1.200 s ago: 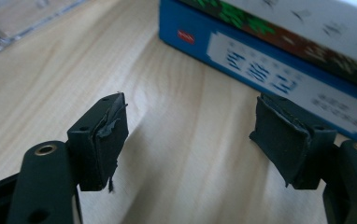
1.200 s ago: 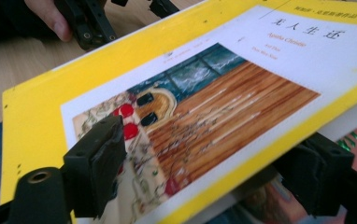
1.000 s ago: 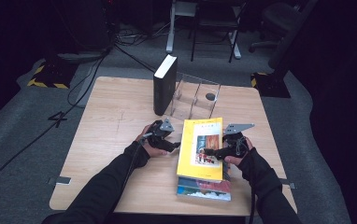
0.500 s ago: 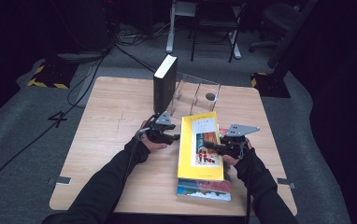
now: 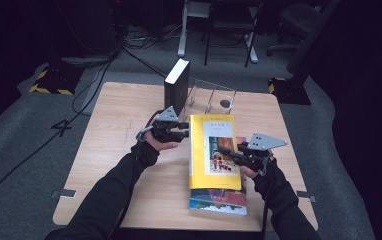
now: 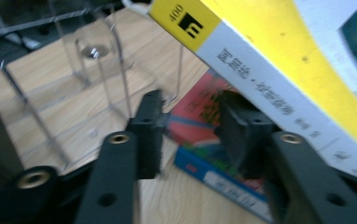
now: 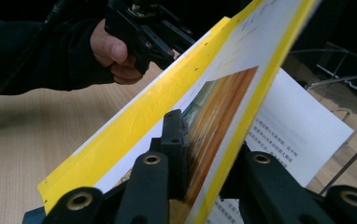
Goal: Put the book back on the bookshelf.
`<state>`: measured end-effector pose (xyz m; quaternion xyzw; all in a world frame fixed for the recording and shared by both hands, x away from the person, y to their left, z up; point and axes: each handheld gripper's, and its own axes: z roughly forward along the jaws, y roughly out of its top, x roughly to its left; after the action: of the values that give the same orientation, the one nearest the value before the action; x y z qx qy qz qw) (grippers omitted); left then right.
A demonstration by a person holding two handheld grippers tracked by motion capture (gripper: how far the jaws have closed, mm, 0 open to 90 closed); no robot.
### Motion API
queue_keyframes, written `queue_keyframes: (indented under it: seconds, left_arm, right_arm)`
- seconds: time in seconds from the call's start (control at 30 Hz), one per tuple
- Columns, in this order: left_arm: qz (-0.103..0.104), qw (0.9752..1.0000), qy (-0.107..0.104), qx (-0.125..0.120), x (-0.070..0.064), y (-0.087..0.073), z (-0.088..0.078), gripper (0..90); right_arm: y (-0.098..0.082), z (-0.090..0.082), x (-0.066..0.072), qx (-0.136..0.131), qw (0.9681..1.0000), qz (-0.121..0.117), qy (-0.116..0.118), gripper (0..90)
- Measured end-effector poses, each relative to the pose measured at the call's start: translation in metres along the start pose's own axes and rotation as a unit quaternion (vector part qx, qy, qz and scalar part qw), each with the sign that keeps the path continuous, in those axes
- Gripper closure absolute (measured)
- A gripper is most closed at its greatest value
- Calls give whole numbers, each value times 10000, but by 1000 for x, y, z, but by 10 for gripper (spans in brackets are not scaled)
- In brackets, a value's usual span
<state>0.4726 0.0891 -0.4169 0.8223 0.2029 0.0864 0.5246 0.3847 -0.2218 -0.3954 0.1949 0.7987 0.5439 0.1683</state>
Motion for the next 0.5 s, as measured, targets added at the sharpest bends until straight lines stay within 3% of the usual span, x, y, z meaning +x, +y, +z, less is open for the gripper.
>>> queue_keyframes:
  seconds: [0.23, 0.4, 0.5]
  left_arm:
    - [387, 9986, -168, -333, -12, 23, -11, 872]
    - [557, 9977, -208, -321, -19, 35, -14, 894]
    - [689, 9973, -114, -218, -24, 42, -16, 896]
  right_arm:
    - [5, -3, 0, 86, 9998, -158, 111, 720]
    - [9, -4, -1, 100, 9997, -208, 110, 711]
    - [12, -5, 1, 162, 9994, -298, 3, 765]
